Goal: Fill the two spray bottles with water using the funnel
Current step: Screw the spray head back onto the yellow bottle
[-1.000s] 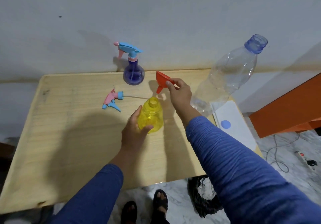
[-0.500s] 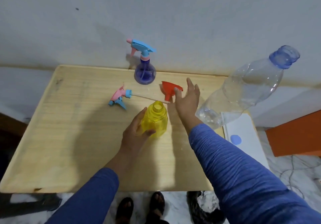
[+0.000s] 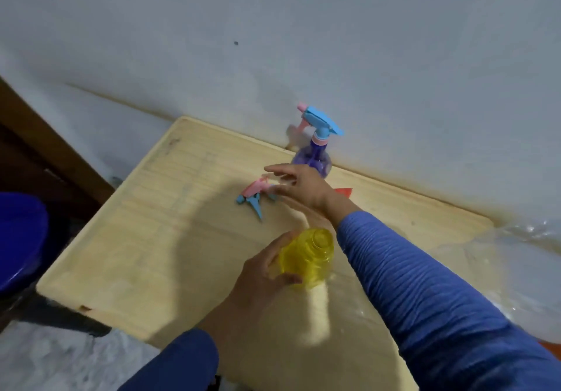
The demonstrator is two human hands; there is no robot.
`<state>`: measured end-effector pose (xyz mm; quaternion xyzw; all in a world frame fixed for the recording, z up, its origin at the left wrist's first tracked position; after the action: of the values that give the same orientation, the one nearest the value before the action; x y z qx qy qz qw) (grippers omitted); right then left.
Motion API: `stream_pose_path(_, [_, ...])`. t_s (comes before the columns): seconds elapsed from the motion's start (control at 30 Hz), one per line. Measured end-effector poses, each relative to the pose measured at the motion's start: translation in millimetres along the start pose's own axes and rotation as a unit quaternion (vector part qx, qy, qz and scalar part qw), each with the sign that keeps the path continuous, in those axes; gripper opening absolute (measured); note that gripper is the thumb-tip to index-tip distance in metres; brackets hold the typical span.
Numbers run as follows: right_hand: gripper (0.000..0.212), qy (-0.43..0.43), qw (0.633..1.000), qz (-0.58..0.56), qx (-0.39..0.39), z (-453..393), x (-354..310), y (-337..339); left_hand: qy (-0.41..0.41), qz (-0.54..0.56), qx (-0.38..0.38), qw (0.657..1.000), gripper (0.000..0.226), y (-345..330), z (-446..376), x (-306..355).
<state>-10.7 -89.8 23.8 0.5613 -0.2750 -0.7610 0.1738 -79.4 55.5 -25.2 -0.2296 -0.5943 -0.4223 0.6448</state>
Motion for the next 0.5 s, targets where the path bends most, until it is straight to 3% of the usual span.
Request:
stream_pose_path(0.27, [0.042,0.000,0.992,0.118,-0.048,-36,19,-22,-0.003,0.008,-0.003,1.000,0.070,2,1,-1])
stream_pose_path(0.5, [0.047,-0.037,0.997,0.054,-0.027,-34,22,-8,-0.008,0.031,-0.002,0.999,0.073,1,0,-4])
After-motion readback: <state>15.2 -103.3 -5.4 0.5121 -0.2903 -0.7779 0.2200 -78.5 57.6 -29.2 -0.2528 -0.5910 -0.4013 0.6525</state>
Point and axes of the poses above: each hand's wrist, its own z-axis away from the middle knuckle, its own y-axis out of the back of the hand, x = y × z, the point moved 9 cm from there along -z, towards the middle knuckle, and after that the axes turned 1 degree about -x, right-handed, at the moved point
